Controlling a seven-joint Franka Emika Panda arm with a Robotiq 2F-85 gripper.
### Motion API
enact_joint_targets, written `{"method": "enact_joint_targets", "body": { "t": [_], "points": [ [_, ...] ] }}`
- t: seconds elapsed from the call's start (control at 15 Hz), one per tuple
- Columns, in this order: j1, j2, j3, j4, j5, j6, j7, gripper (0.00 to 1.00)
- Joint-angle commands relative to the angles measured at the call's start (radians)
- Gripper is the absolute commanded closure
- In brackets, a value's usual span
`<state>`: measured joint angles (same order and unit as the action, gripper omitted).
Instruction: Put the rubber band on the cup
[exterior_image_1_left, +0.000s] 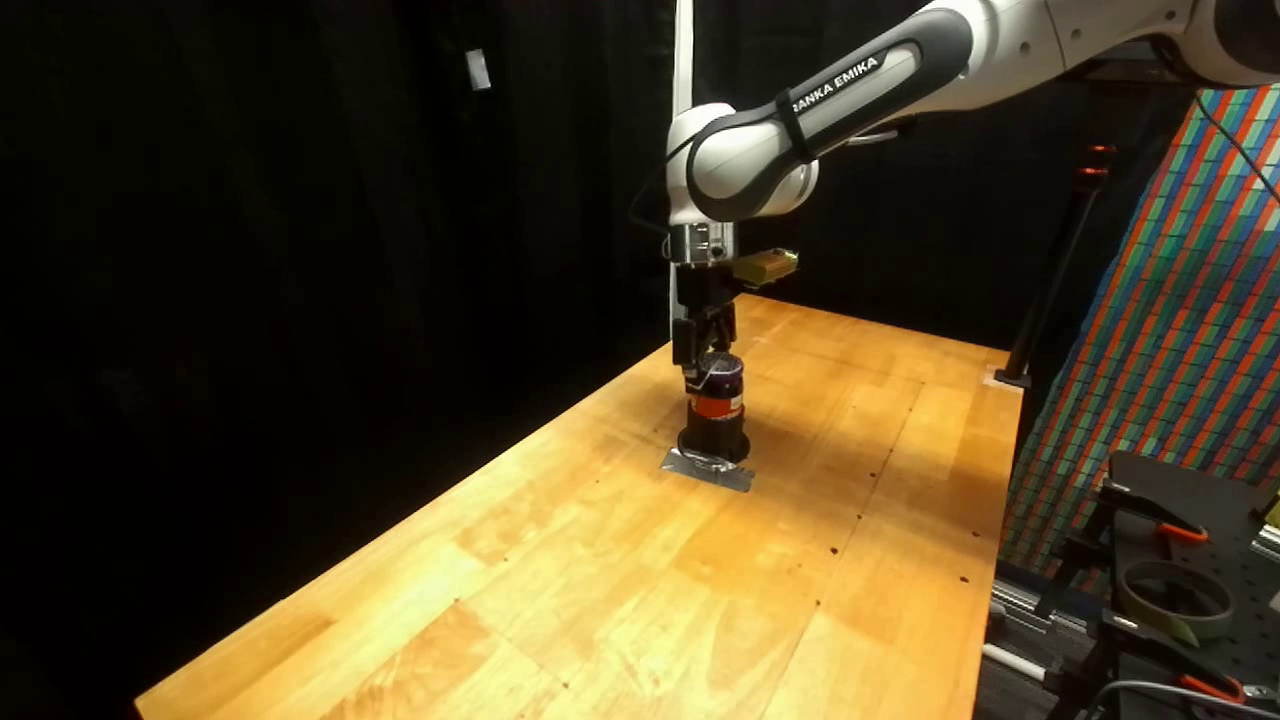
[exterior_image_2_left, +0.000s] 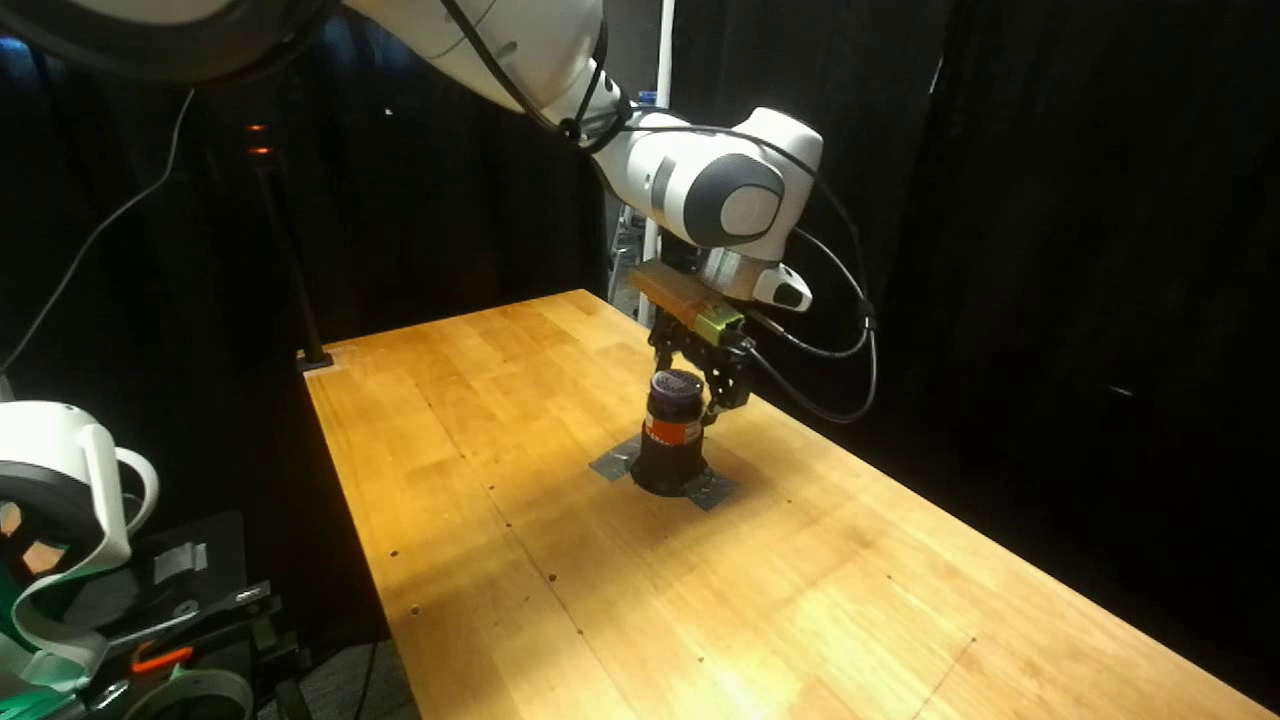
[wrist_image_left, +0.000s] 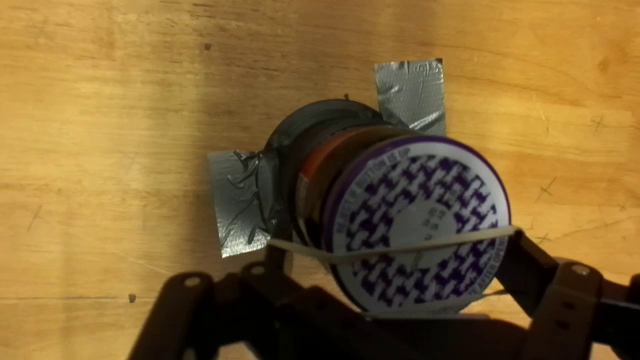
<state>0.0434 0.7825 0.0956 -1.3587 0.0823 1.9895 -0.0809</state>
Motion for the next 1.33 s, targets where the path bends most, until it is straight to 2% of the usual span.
{"method": "enact_joint_targets", "body": {
  "t": [0.0, 0.4, 0.67, 0.8, 1.07, 1.27],
  "points": [
    [0.004, 0.007, -0.002, -0.007, 0.019, 0.065, 0.027, 0.00],
    [0.014, 0.018, -0.011, -0.002, 0.006, 0.073, 0.063, 0.00],
    [0.040, 0.016, -0.035, -0.023, -0.014, 0.197, 0.119, 0.00],
    [0.045, 0.016, -0.039, -0.033, -0.013, 0.222, 0.133, 0.00],
    [0.032, -0.010, -0.027, -0.075, -0.003, 0.164, 0.110, 0.00],
    [0.024, -0.055, -0.026, -0.138, 0.001, 0.172, 0.101, 0.00]
  ]
}}
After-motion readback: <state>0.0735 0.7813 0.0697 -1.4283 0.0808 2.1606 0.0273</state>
